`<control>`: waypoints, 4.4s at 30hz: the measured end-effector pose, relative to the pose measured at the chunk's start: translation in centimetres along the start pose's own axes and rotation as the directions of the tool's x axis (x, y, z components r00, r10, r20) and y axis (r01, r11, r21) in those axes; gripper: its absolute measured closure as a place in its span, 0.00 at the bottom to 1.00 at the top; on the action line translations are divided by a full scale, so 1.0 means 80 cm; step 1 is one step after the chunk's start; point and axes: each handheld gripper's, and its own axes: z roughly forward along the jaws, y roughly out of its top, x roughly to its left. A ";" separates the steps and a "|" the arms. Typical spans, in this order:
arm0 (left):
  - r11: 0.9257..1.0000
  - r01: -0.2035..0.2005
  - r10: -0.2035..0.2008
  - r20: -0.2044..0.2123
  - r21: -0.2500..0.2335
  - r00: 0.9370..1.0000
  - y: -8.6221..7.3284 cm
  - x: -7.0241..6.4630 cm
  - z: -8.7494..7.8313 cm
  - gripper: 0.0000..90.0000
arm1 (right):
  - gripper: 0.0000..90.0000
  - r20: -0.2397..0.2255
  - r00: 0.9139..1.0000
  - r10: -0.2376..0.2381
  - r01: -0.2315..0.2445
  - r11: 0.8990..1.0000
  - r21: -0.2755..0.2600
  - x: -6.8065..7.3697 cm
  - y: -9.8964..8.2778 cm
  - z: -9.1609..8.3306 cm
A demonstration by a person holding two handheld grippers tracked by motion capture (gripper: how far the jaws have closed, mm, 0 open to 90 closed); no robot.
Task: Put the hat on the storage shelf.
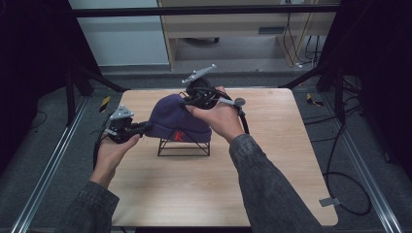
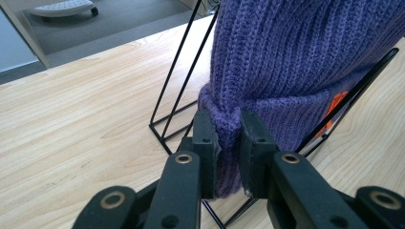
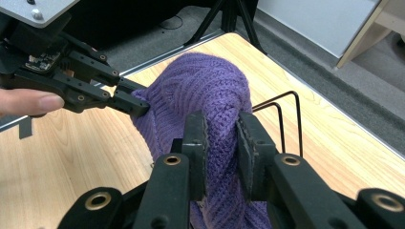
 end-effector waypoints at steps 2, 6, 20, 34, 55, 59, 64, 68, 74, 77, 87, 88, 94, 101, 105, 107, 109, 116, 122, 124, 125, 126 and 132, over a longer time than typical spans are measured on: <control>1.000 0.001 -0.001 0.000 0.001 1.000 -0.001 0.000 0.001 0.87 | 0.84 -0.001 1.000 0.001 -0.001 1.000 0.001 0.000 -0.001 0.001; 1.000 0.002 -0.002 0.002 0.006 1.000 -0.005 -0.001 0.003 0.87 | 0.84 -0.005 1.000 0.002 -0.002 1.000 0.010 0.002 -0.004 0.002; 1.000 0.008 -0.008 0.002 0.028 1.000 -0.021 0.002 0.009 0.86 | 0.83 -0.010 1.000 -0.004 0.005 0.999 0.044 0.006 -0.015 0.015; 0.999 -0.005 0.006 -0.013 0.052 1.000 -0.042 0.003 0.017 0.86 | 0.83 -0.014 1.000 -0.016 0.017 0.996 0.086 0.017 -0.020 0.037; 0.997 -0.018 0.019 -0.009 0.081 1.000 -0.054 0.000 0.028 0.86 | 0.71 -0.011 1.000 -0.006 0.006 0.998 0.069 0.018 -0.019 0.033; 0.995 -0.019 0.020 -0.010 0.094 1.000 -0.056 0.001 0.029 0.85 | 0.70 -0.004 1.000 -0.003 0.004 0.998 0.061 0.017 -0.020 0.028; 0.994 -0.020 0.021 -0.016 0.106 1.000 -0.057 0.002 0.030 0.85 | 0.68 0.010 1.000 0.005 -0.006 0.999 0.051 0.014 -0.022 0.019; 0.994 -0.014 0.017 -0.026 0.109 1.000 -0.059 -0.001 0.030 0.85 | 0.68 0.015 1.000 0.012 -0.013 0.999 0.043 0.012 -0.024 0.011; 0.994 0.015 -0.010 -0.037 0.111 0.999 -0.067 0.000 0.032 0.84 | 0.67 0.025 1.000 0.018 -0.019 0.999 0.039 0.009 -0.029 0.001; 0.993 0.020 -0.016 -0.040 0.113 0.999 -0.071 0.002 0.032 0.83 | 0.66 0.027 0.999 0.021 -0.022 0.999 0.036 0.007 -0.034 -0.004; 0.991 0.073 -0.053 -0.181 0.108 0.982 -0.085 0.010 0.015 0.51 | 0.59 0.061 0.997 0.049 -0.050 0.998 0.029 0.001 -0.046 -0.019; 0.990 0.082 -0.059 -0.192 0.113 0.980 -0.088 0.012 0.015 0.48 | 0.58 0.063 0.997 0.051 -0.052 0.998 0.026 0.000 -0.046 -0.020; 0.982 0.119 -0.079 -0.250 0.149 0.965 -0.100 0.025 0.014 0.30 | 0.49 0.080 0.995 0.066 -0.067 0.998 0.012 -0.001 -0.049 -0.030; 0.966 0.152 -0.094 -0.267 0.208 0.959 -0.115 0.035 0.020 0.11 | 0.26 0.126 0.987 0.103 -0.105 0.994 0.005 -0.008 -0.056 -0.042; 0.963 0.140 -0.073 -0.278 0.230 0.958 -0.119 0.036 0.025 0.04 | 0.16 0.161 0.981 0.110 -0.109 0.994 -0.016 -0.011 -0.067 -0.054; 0.961 0.141 -0.072 -0.279 0.238 0.958 -0.120 0.036 0.026 0.03 | 0.15 0.170 0.978 0.118 -0.117 0.993 -0.016 -0.013 -0.073 -0.061; 0.958 0.143 -0.070 -0.280 0.250 0.957 -0.122 0.036 0.028 0.04 | 0.14 0.176 0.977 0.123 -0.120 0.992 -0.028 -0.016 -0.081 -0.072; 0.947 0.140 -0.057 -0.279 0.288 0.958 -0.126 0.035 0.034 0.05 | 0.11 0.202 0.970 0.136 -0.131 0.991 -0.039 -0.023 -0.106 -0.107; 0.942 0.153 -0.066 -0.283 0.298 0.957 -0.129 0.037 0.036 0.05 | 0.10 0.220 0.963 0.155 -0.148 0.988 -0.050 -0.027 -0.138 -0.134; 0.941 0.157 -0.070 -0.284 0.299 0.956 -0.130 0.038 0.036 0.05 | 0.10 0.225 0.960 0.166 -0.158 0.986 -0.049 -0.029 -0.153 -0.139; 0.941 0.159 -0.071 -0.285 0.299 0.956 -0.130 0.038 0.036 0.05 | 0.09 0.226 0.959 0.172 -0.166 0.985 -0.048 -0.031 -0.163 -0.142; 0.940 0.162 -0.073 -0.285 0.299 0.956 -0.131 0.039 0.036 0.05 | 0.09 0.228 0.958 0.173 -0.167 0.985 -0.047 -0.032 -0.170 -0.144; 0.932 0.167 -0.072 -0.286 0.322 0.955 -0.134 0.040 0.040 0.05 | 0.08 0.235 0.952 0.194 -0.184 0.981 -0.063 -0.043 -0.206 -0.159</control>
